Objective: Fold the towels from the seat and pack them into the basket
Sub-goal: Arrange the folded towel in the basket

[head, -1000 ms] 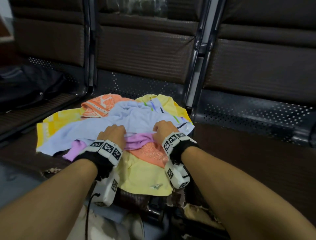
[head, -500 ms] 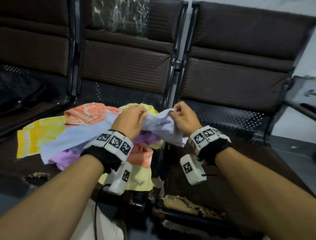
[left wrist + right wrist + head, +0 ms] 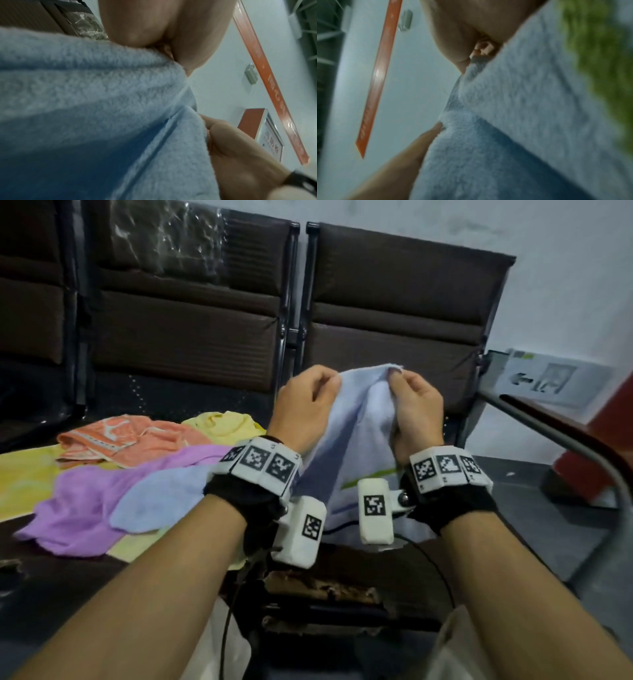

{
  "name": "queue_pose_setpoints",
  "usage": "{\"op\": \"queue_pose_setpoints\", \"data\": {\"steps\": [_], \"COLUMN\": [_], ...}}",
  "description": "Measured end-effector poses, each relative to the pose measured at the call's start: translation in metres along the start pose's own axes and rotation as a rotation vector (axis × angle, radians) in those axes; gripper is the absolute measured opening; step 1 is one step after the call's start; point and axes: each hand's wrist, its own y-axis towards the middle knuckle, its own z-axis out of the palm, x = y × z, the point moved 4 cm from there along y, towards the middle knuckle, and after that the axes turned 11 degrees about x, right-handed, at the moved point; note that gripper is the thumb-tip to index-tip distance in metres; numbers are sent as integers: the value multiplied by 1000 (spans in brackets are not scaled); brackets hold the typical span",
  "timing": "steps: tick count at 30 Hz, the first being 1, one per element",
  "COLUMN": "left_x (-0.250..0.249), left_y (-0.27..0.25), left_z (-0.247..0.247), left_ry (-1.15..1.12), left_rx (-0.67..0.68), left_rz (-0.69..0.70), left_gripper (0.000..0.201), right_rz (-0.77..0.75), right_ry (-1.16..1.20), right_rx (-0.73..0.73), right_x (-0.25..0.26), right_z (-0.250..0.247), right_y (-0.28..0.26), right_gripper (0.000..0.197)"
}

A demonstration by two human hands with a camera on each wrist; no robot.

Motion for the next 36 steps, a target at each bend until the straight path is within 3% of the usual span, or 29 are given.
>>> {"op": "queue_pose_setpoints", "data": {"steps": [2, 10, 15, 18, 21, 24, 27, 29, 30, 32, 34, 36], "left_x": [12, 53, 66, 70, 71, 71, 67, 62, 58, 50, 45, 42], "left_y": [5, 24, 27, 29, 30, 31, 27, 24, 22, 20, 19, 17], "left_z": [12, 43, 50, 48, 46, 45, 42, 45, 48, 51, 53, 51], "left_ry": [20, -12, -50, -68, -83, -105, -112, -130, -161, -259, -339, -370], "left_rx": [34, 111, 140, 126, 86, 46, 8, 61, 107, 196, 267, 298], "left_rz": [-67, -175, -146, -134, -130, -136, -86, -77, -81, -80, -58, -51], "left_gripper": [17, 17, 15, 14, 13, 13, 13, 14, 14, 14, 15, 15], "right_rz": [59, 209, 410, 489, 466, 407, 239, 159, 126, 91, 129, 191], "right_ry": [-124, -423, -889, -1150, -1064, -880, -533, -314, -249, -217, -230, -234], "right_rx": [57, 500, 919, 1084, 967, 742, 433, 277, 261, 386, 570, 627], "right_x": [-17, -76, -118, -137, -130, -111, -84, -64, -58, -50, -49, -48], "right_z": [-6, -21, -28, -32, -34, -39, -42, -44, -43, -35, -24, -17], "right_y": [-3, -1, -24, -39, -30, -12, 4, 7, 6, 2, -9, -17], "right_gripper": [9, 33, 44, 28, 11, 20, 23, 20, 15, 11, 19, 21]}}
